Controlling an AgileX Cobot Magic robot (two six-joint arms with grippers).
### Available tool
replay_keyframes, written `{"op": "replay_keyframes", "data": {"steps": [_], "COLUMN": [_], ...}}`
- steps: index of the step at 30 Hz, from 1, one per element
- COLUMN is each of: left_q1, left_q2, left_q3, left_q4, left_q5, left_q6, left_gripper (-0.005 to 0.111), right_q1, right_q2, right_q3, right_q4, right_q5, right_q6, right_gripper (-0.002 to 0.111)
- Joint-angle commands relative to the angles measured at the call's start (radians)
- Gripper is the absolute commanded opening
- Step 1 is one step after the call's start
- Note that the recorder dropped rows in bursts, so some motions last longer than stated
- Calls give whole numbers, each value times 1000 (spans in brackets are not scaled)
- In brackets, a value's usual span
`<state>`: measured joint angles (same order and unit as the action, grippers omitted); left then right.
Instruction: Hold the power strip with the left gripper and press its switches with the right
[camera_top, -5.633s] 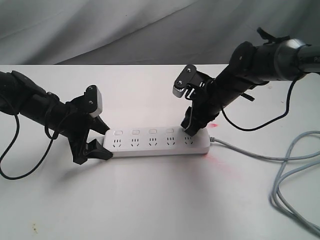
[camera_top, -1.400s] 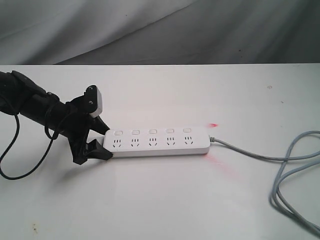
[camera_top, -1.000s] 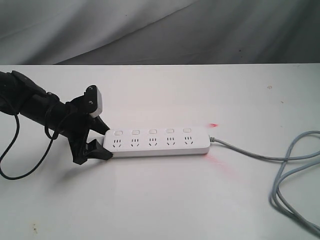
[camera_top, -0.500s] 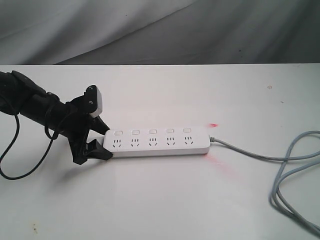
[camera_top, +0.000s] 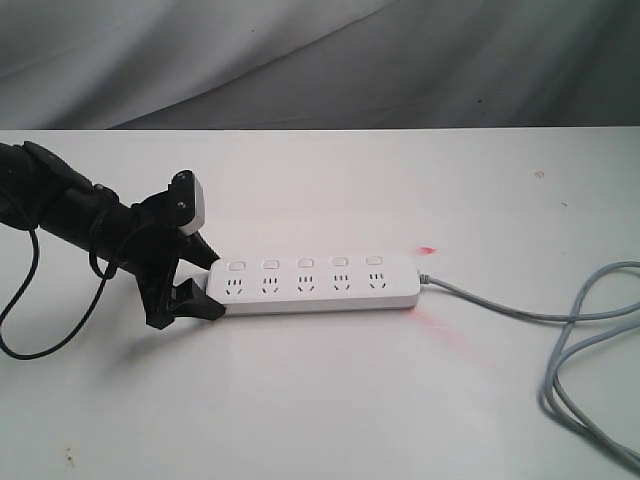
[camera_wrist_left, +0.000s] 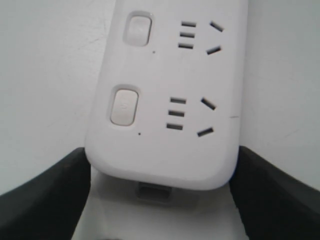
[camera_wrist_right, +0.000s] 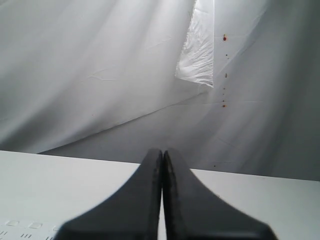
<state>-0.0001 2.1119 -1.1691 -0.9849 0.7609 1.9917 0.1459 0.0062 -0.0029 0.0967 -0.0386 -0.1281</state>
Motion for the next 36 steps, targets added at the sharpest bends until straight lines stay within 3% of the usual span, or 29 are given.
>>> {"op": "replay_keyframes", "data": {"steps": [1,22,28,36], "left_q1": [0,2,2,2], "left_q2": [-2,-2,-2,-2], "left_q3": [-7,-7,-7,-7], "left_q4": [-5,-30,-30,-30], "left_q5": [2,55,81,81], "left_q6": [1,1,-2,-2], "left_gripper": [54,56,72,72], "right_q1": [-6,-6,-6,-6], "right_q2": [-6,-6,-6,-6], "right_q3": [3,3,3,3], "right_q4": [1,1,1,1], "right_q5": [-1,-1,-1,-1], "right_q6": [2,2,2,2], "right_gripper": [0,0,0,0]}}
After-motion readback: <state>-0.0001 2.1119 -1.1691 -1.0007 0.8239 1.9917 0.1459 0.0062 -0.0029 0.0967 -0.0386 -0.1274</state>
